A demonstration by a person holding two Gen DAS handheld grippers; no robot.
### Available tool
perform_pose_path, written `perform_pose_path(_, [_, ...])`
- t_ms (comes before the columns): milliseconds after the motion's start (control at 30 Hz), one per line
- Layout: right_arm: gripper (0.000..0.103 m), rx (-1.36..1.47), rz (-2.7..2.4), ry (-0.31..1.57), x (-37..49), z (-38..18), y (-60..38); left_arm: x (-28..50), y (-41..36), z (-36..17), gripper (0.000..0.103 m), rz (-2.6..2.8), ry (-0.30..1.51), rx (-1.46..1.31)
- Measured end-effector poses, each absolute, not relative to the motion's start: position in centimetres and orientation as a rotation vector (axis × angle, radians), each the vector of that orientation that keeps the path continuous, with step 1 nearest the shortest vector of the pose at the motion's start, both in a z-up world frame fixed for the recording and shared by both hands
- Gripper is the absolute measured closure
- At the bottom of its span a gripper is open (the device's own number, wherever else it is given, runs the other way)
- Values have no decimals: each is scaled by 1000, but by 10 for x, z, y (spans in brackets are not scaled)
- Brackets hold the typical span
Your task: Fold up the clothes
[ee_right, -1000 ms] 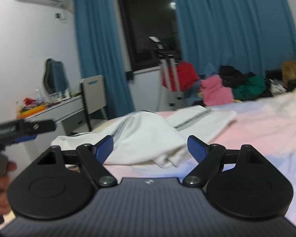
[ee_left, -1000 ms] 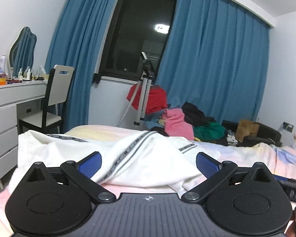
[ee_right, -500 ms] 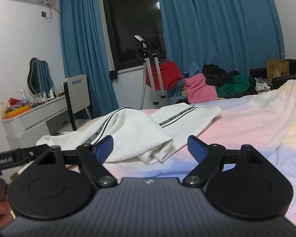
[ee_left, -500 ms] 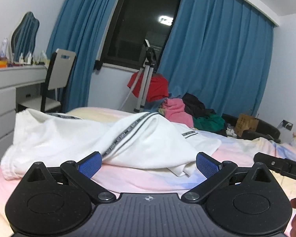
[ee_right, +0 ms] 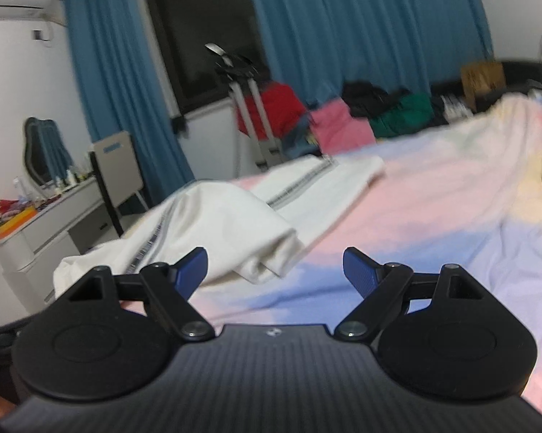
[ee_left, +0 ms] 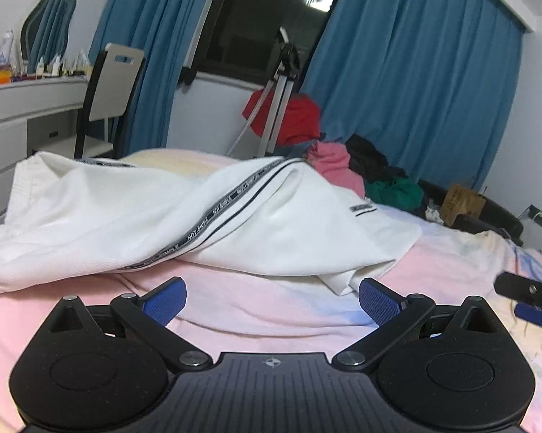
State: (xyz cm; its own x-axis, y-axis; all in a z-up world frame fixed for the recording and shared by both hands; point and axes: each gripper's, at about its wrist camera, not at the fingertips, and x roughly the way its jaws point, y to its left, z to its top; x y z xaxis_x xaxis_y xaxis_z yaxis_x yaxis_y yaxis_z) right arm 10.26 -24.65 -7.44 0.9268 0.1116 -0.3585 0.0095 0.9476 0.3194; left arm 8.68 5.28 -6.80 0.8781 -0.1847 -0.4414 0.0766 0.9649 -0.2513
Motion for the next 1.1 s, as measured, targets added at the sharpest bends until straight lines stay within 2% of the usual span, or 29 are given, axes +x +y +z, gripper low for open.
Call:
perform_pose_path(267, [20,177,-38,394,157,-94,-261,186,62,-60,0,-176,442,-250])
perform_pose_path(400, [20,248,-68,406,176,-101,-280,266,66,-56,1,-152,436,-302])
perform_pose_path(433, [20,259,-69,409,177,-103,-282,287,68,-56,2,-136,452,-341])
perform_pose_path(567, [20,303,-72,419,181,-109,-291,364,78,-59,19,-93,519,-529])
perform_pose_path(633, [20,326,-73,425,183,-113,-295,384,76,-59,19,-118,554,-576])
perform_pose_path(667, [20,337,-74,427,184,-114,-297,392,72,-58,24,-136,578,-562])
perform_pose_path(700, [20,348,-75,430,185,-116,-299,396,65,-56,39,-149,594,-527])
perform_pose_path(733, [20,359,-75,432,186,-117,-301,396,57,-53,47,-158,604,-475])
perform_pose_path(767, [20,370,-76,435,187,-119,-303,393,48,-50,61,-158,603,-406])
perform_pose_path(800, [20,381,-77,438,188,-121,-305,384,37,-45,89,-150,583,-322])
perform_pose_path(833, [20,392,-78,440,189,-122,-307,371,27,-40,103,-138,553,-237])
perform_pose_path(933, [20,422,-79,446,191,-127,-313,323,4,-28,103,-175,483,-95])
perform_pose_path(1100, [20,413,-68,437,185,-122,-311,247,-10,-24,103,-294,500,-55])
